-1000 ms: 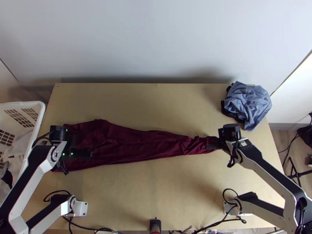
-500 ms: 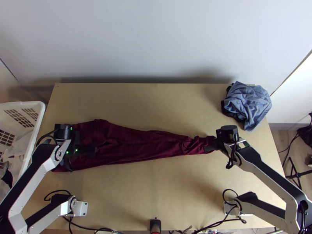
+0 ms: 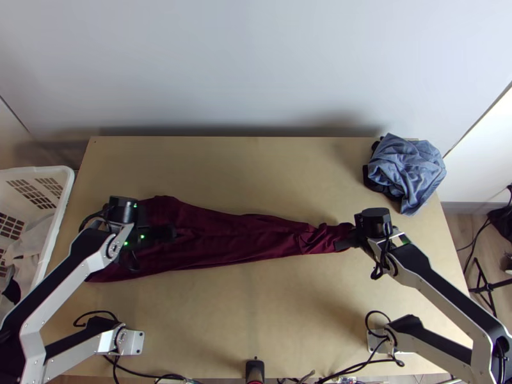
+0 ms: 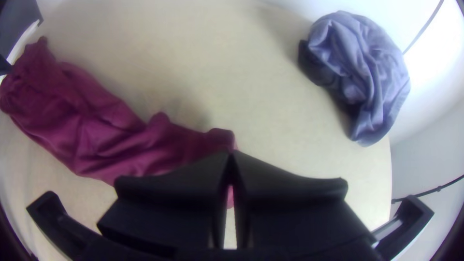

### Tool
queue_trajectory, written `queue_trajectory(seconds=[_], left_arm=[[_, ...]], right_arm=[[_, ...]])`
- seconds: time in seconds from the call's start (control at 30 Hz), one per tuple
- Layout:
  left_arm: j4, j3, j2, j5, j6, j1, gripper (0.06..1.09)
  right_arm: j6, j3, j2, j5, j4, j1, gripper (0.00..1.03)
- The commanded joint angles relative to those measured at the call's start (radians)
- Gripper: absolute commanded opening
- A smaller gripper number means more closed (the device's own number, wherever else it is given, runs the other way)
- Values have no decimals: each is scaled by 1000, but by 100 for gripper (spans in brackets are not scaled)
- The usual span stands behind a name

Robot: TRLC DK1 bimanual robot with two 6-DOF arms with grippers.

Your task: Fold the t-shirt

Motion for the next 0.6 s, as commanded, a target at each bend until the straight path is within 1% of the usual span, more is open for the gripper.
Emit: queue_trajectory(seconds=[0.0, 0.2, 0.3, 0.4, 0.57], left_arm=[[67, -25, 66, -4, -18, -12, 103], [67, -30, 69, -9, 26, 56, 103], [93, -39, 95, -9, 29, 74, 103], [95, -33, 112, -9, 20, 59, 103], [121, -22, 128, -9, -29, 4, 103]], right_arm=[[0, 16, -14, 9, -18, 3, 3], [1, 26, -10, 7, -19, 3, 3], [8, 23, -8, 7, -18, 4, 3], [9, 26, -3, 9, -16, 7, 3], [9, 28, -2, 9, -18, 6, 3]])
